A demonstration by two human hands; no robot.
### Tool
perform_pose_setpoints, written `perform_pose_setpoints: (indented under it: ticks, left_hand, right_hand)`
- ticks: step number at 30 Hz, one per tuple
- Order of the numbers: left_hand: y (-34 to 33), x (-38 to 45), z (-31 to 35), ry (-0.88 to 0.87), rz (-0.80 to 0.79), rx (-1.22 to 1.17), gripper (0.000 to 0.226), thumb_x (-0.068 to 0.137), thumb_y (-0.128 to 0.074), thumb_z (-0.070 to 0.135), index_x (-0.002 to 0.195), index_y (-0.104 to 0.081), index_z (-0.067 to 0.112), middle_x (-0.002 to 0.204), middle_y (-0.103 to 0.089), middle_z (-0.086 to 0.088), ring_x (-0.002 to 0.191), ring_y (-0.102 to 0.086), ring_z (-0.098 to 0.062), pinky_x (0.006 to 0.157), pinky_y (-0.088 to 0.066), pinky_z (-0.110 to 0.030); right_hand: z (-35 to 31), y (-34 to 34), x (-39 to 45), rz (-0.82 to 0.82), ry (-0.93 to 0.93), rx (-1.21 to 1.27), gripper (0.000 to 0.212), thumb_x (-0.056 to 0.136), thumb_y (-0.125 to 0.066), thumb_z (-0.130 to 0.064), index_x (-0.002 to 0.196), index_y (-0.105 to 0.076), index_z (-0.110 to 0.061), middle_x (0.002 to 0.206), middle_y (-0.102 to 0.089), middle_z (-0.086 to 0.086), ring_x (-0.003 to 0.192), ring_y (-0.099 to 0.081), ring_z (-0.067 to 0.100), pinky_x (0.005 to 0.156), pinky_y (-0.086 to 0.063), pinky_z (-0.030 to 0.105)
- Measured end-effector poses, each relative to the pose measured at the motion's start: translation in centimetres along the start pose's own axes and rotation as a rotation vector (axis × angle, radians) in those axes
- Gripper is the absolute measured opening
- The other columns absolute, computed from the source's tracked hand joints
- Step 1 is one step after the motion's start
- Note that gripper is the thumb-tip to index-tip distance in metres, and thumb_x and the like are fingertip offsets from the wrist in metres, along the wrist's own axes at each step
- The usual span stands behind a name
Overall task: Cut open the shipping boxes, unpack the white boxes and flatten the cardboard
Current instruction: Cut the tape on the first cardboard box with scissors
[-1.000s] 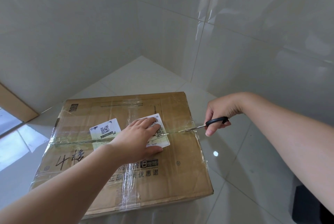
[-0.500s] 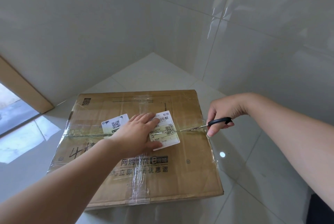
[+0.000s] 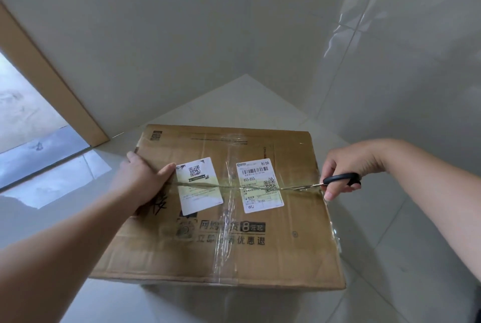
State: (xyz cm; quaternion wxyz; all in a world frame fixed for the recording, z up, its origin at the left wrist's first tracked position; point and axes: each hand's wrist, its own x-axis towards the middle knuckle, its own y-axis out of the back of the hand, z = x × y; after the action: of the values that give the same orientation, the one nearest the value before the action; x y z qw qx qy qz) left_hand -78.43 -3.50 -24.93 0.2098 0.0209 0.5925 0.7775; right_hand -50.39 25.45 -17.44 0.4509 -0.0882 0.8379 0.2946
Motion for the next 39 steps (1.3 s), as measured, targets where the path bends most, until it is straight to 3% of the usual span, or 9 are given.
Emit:
perform_pose_setpoints:
  ticks: [5,11,19,28,32,36,39]
  left_hand:
    - [-0.6,0.6,0.9,-0.121,0.051,0.036,0.111,0.073,-0.050,0.078,0.145,-0.018,0.000,0.137,-0.044,-0.021,0.122,-0.047,-0.036,0.097,-0.044,-0.043]
    - [-1.5,1.6,2.3,-0.205,0.088,0.062,0.113,0.068,-0.045,0.085,0.143,-0.024,0.003,0.139,-0.043,-0.018,0.124,-0.046,-0.035,0.097,-0.044,-0.044]
    - [-2.5,2.2,3.6,-0.308,0.126,0.057,0.113,0.066,-0.043,0.087,0.142,-0.026,0.006,0.136,-0.047,-0.014,0.122,-0.048,-0.031,0.094,-0.044,-0.042]
    - [-3.2,1.9,5.4,-0.396,0.146,0.063,0.108,0.061,-0.043,0.090,0.132,-0.037,0.009,0.124,-0.054,-0.010,0.115,-0.052,-0.029,0.089,-0.045,-0.039]
    - [-3.6,1.8,6.0,-0.424,0.138,0.085,0.109,0.061,-0.044,0.090,0.134,-0.035,0.009,0.124,-0.053,-0.010,0.114,-0.052,-0.029,0.088,-0.046,-0.040]
    - [-3.7,1.8,6.1,-0.429,0.133,0.084,0.110,0.058,-0.042,0.092,0.132,-0.034,0.011,0.123,-0.054,-0.009,0.112,-0.053,-0.029,0.086,-0.046,-0.040]
    - [-3.7,1.9,6.2,-0.426,0.131,0.085,0.111,0.058,-0.042,0.092,0.133,-0.034,0.011,0.123,-0.053,-0.009,0.112,-0.053,-0.029,0.086,-0.046,-0.040]
  right_hand:
    - [-0.6,-1.1,0.8,-0.014,0.097,-0.018,0.040,0.071,-0.077,-0.041,0.056,-0.054,-0.012,0.047,-0.048,0.002,0.051,-0.037,0.021,0.063,-0.032,0.032]
    - [-0.7,-2.0,0.8,0.013,0.056,0.086,0.038,0.073,-0.079,-0.040,0.056,-0.056,-0.015,0.050,-0.049,0.003,0.047,-0.042,0.017,0.053,-0.033,0.025]
    - [0.4,-3.3,0.5,0.056,0.076,0.185,0.039,0.069,-0.079,-0.047,0.053,-0.057,-0.019,0.051,-0.052,0.003,0.047,-0.045,0.017,0.050,-0.032,0.023]
    - [1.8,-4.8,-0.5,0.068,0.118,0.271,0.030,0.073,-0.079,-0.041,0.061,-0.064,-0.017,0.051,-0.050,0.004,0.047,-0.044,0.016,0.049,-0.036,0.023]
    - [2.7,-5.8,-0.8,0.111,0.164,0.243,0.036,0.070,-0.080,-0.041,0.072,-0.067,-0.007,0.053,-0.049,0.007,0.043,-0.045,0.014,0.047,-0.037,0.022]
    - [2.4,-5.9,-1.0,0.053,0.125,0.329,0.031,0.070,-0.077,-0.048,0.076,-0.072,-0.018,0.055,-0.055,0.002,0.047,-0.048,0.012,0.050,-0.040,0.022]
    - [1.9,-5.9,-0.9,0.054,0.096,0.323,0.039,0.067,-0.078,-0.052,0.077,-0.071,-0.015,0.055,-0.056,0.003,0.050,-0.047,0.016,0.050,-0.042,0.024]
